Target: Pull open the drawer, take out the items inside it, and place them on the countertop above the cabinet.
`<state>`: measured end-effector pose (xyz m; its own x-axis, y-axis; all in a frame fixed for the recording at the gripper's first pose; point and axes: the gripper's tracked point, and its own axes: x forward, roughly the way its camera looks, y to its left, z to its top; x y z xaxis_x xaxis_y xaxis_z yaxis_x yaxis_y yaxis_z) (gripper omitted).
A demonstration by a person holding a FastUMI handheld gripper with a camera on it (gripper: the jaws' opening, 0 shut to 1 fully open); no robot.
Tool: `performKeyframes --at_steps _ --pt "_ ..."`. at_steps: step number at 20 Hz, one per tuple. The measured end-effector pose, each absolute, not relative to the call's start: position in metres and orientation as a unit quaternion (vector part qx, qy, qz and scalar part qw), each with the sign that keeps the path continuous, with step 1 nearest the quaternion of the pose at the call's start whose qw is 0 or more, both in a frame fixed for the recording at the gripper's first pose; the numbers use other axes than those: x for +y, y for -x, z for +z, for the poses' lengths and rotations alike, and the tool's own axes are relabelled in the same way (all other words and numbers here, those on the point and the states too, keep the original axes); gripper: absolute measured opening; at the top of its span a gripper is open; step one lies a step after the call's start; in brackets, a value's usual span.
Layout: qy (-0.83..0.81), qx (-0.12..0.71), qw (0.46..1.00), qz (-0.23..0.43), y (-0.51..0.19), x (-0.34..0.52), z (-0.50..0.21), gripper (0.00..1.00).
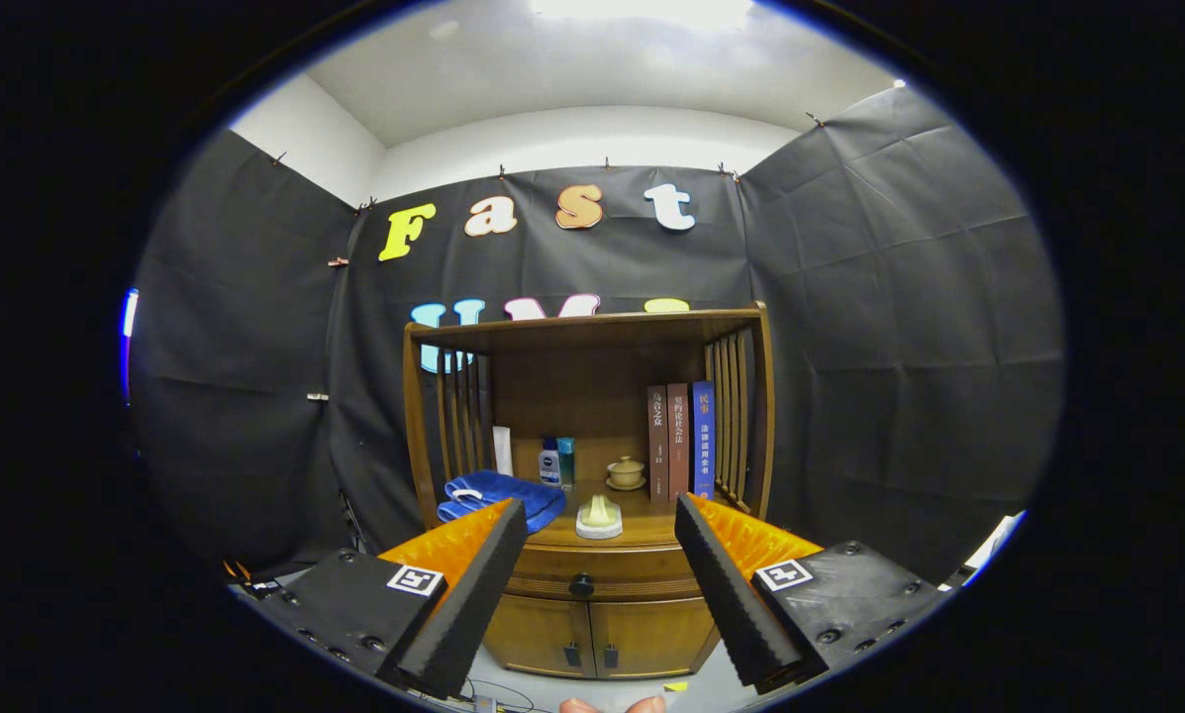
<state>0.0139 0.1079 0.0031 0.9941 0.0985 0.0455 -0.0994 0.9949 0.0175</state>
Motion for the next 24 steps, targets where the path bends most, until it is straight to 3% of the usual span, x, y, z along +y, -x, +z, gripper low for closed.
performKeyframes --at_steps 24 --pt "-0.003 -0.024 0.998 0.053 -0.0121 0.1117 0.0032 0.99"
